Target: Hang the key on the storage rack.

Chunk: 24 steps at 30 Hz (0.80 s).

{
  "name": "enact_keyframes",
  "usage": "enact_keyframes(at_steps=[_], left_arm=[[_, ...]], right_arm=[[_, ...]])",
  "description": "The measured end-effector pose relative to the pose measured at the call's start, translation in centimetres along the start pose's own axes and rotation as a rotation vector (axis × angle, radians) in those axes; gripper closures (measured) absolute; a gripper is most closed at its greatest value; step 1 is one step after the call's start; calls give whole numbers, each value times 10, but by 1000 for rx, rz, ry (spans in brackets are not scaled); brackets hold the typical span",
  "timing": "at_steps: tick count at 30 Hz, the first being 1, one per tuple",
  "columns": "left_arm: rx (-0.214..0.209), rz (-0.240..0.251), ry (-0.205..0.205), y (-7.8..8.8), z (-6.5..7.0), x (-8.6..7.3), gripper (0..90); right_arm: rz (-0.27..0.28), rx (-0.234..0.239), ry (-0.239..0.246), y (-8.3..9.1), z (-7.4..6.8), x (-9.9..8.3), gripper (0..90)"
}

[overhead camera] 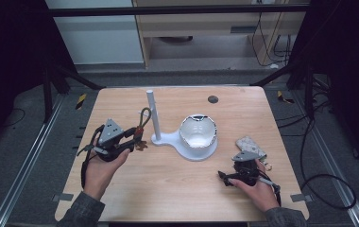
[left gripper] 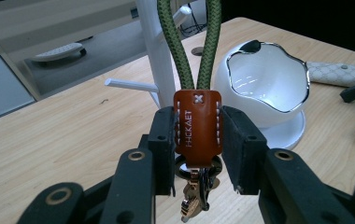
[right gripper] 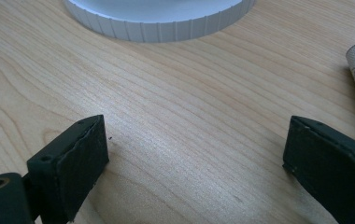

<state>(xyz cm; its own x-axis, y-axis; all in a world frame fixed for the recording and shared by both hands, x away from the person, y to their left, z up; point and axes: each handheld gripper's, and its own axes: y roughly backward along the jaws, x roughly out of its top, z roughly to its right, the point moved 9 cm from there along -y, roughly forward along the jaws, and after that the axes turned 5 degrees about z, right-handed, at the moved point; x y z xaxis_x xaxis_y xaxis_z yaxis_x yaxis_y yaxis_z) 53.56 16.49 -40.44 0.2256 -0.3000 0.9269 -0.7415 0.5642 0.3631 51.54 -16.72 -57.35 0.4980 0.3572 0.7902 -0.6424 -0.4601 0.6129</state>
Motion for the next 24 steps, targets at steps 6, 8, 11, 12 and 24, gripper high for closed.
enact_keyframes(at_steps=[6, 8, 11, 12, 24], left_arm=[[11, -21, 9, -16, -2, -3, 657], [12, -27, 14, -20, -2, -5, 657], [15, -34, 21, -25, -3, -8, 657], [17, -38, 20, -27, -3, -10, 657], [29, -70, 48, -49, -4, -22, 654]], right_arm=[[-1, 0, 3, 0, 0, 0, 66], [-1, -1, 3, 0, 0, 0, 66], [-1, -1, 2, 0, 0, 0, 66], [-1, -1, 3, 0, 0, 0, 66], [-1, -1, 3, 0, 0, 0, 66]])
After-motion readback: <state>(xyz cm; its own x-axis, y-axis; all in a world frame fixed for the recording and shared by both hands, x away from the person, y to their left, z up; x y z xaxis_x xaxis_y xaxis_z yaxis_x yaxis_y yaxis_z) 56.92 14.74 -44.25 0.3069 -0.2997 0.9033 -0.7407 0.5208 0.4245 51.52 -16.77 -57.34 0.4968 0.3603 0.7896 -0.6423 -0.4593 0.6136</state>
